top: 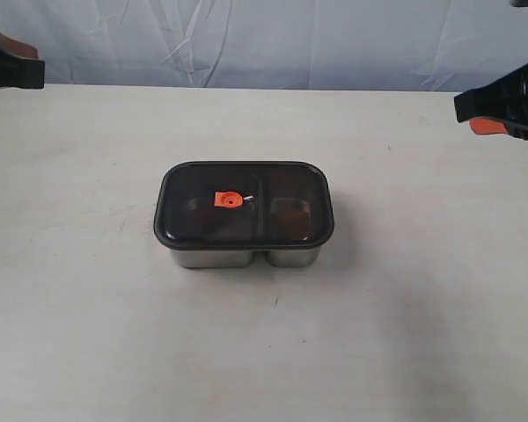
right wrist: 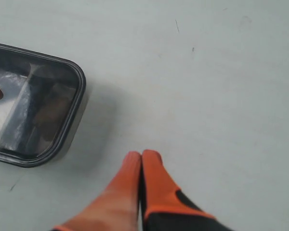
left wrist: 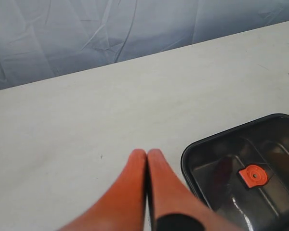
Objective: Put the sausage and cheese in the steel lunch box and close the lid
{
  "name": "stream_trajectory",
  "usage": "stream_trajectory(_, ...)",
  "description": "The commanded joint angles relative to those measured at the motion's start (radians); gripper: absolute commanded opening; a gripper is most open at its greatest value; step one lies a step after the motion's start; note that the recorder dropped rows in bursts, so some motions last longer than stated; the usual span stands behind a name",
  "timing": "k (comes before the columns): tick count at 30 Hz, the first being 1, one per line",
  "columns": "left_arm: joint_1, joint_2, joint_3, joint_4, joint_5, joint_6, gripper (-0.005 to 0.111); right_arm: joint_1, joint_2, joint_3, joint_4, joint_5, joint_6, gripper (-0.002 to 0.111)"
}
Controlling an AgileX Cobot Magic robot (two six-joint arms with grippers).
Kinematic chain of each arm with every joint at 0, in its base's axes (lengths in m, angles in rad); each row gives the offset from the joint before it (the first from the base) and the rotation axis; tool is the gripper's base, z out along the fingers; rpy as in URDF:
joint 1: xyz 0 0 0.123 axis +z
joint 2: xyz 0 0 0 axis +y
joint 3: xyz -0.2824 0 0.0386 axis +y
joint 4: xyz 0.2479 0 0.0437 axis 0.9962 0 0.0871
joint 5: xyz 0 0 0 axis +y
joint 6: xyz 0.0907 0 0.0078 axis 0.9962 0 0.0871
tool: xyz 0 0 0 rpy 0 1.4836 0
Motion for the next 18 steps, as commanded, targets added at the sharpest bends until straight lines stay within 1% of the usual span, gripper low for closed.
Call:
stream_trajectory(1,0.006,-0.008,0.004,-0.001,0.000,-0.008,0.000,-0.004,-0.007,0.006,0.008,-0.001,0.001,-0.001)
stream_trajectory(7,0.006,-0.008,0.004,-0.001,-0.001,-0.008,0.000,-0.004,-0.020,0.006,0.016,-0.001,0.006,-0.001)
stream_trajectory(12,0.006,-0.008,0.004,-0.001,-0.001,-0.008,0.000,-0.004,-0.145,0.019,-0.062,-0.021,0.006,-0.001)
stream_trajectory(15,0.006,-0.008,0.004,-0.001,-0.001,-0.008,0.000,-0.004,-0.290,0.102,-0.152,-0.108,0.006,-0.001)
stream_trajectory(18,0.006,-0.008,0.004,-0.001,-0.001,-0.008,0.000,-0.020,-0.453,0.229,-0.181,-0.194,0.018,-0.001)
